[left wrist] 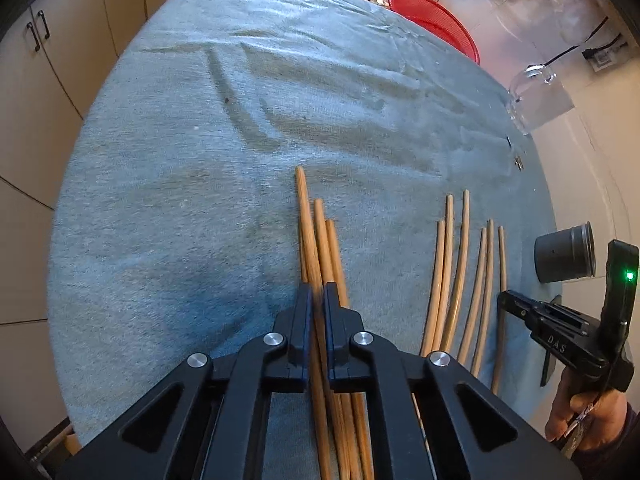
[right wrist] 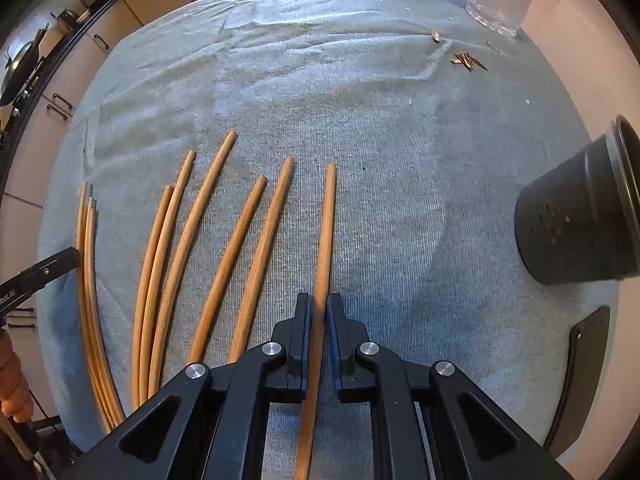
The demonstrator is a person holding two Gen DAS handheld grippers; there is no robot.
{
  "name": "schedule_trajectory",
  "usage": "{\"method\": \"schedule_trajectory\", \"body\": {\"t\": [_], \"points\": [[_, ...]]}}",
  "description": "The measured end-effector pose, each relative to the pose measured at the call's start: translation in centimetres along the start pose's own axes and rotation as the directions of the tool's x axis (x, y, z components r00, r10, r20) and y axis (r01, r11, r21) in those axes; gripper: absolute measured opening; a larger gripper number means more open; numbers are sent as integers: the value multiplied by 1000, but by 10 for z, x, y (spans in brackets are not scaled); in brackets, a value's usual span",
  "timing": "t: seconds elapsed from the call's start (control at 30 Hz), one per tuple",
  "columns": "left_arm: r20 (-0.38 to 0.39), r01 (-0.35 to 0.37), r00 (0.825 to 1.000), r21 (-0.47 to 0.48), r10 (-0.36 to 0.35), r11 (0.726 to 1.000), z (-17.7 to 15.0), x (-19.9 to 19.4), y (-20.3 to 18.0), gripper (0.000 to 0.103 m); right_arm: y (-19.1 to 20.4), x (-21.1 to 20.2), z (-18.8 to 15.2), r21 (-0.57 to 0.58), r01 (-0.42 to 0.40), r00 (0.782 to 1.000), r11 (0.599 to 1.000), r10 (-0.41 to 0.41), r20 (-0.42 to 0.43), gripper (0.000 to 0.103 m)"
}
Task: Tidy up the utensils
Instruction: 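Close the left tool on its chopstick while the right tool closes on its chopstick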
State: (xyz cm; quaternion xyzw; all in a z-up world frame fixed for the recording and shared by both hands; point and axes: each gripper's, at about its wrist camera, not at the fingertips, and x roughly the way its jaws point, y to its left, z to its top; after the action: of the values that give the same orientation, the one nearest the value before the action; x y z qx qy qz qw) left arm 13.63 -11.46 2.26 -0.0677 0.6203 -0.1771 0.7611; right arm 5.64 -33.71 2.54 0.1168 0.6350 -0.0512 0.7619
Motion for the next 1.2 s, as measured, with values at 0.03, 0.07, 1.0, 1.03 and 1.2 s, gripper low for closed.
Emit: {"method": "schedule_trajectory", "body": {"t": [0.03,0.07,1.0,1.03,1.2], "points": [[0,9,1000,-4,-9,1000,-3,-3,2,5,0,0,0,1,-3,1000,1000,3,1,8],[2,13,1000,-8,-13,1000,-5,-5,5,5,-1,-1,-1,1,-7,1000,1000,7,3,8],[-32,-36,999,36,37,999,-14,6,-1,12,-5,2,-2,1,-38,999,999,38,-5,9],[-31,-45,998,41,46,998,-14,7,-3,12,-5,2,-3,0,-37,999,999,37,-5,9],[-24,-105,994,70,107,992,-9,10,-11,12,-2,2,-2,-14,-22,1000,1000,22,-9,10]]}}
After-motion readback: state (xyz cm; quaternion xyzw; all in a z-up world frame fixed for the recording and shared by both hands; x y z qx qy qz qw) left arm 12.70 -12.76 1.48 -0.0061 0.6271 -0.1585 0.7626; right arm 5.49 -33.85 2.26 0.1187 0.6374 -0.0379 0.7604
